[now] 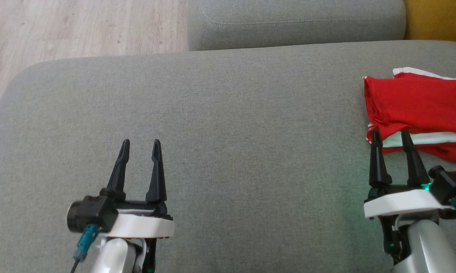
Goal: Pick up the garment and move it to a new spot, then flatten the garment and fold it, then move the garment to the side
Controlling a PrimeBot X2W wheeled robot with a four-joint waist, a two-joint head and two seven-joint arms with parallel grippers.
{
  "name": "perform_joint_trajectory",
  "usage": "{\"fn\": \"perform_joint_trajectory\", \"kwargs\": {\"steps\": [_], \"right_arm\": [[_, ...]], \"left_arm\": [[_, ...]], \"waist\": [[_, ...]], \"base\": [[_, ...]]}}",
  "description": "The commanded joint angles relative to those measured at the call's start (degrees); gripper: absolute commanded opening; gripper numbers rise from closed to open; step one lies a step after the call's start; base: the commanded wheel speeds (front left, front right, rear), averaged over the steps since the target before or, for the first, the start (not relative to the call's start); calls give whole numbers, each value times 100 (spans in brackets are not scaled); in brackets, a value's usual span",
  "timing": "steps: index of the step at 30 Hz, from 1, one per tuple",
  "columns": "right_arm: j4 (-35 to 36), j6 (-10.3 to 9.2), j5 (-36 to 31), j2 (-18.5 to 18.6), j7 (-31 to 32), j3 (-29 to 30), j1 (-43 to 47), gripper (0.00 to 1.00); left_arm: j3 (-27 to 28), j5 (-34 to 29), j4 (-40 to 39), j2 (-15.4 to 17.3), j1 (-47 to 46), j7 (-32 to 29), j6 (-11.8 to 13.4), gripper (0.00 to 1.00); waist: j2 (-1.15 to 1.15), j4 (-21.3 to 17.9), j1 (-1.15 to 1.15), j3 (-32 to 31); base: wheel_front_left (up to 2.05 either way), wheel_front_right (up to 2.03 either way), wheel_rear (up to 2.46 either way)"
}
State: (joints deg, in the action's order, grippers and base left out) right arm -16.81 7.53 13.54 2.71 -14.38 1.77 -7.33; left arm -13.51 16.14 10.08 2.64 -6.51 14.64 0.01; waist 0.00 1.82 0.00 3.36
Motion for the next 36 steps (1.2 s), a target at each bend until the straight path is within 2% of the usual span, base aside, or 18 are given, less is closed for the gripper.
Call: {"fn": "perform_joint_trajectory", "kwargs": {"steps": [1,12,16,19,32,33,36], "right_arm": [[216,-4,-29,17,-61,-160,-29,100],[257,-4,-43,17,-62,-151,-6,100],[259,-4,-49,17,-62,-178,-12,100],[256,-4,-48,17,-62,-187,-12,100],[250,-4,-12,17,-62,-227,-5,100],[47,0,3,-1,0,-79,117,0],[-212,0,14,-13,13,-89,176,0]], "left_arm": [[141,18,-184,24,-130,36,28,100],[122,28,-163,23,-138,36,39,100],[222,160,-164,23,-132,36,220,100],[216,321,-166,23,-115,36,120,100],[314,564,-223,23,-54,36,40,100],[94,535,-16,1,65,0,48,0],[69,553,244,1,181,-5,48,0]], "waist": [[0,0,0,0],[0,34,0,39],[0,35,0,36],[0,22,0,30],[0,-13,0,9],[0,-14,0,9],[0,-14,0,8]], "base": [[0,0,0],[0,0,0],[0,0,0],[0,0,0],[0,0,0],[0,0,0],[0,0,0]]}}
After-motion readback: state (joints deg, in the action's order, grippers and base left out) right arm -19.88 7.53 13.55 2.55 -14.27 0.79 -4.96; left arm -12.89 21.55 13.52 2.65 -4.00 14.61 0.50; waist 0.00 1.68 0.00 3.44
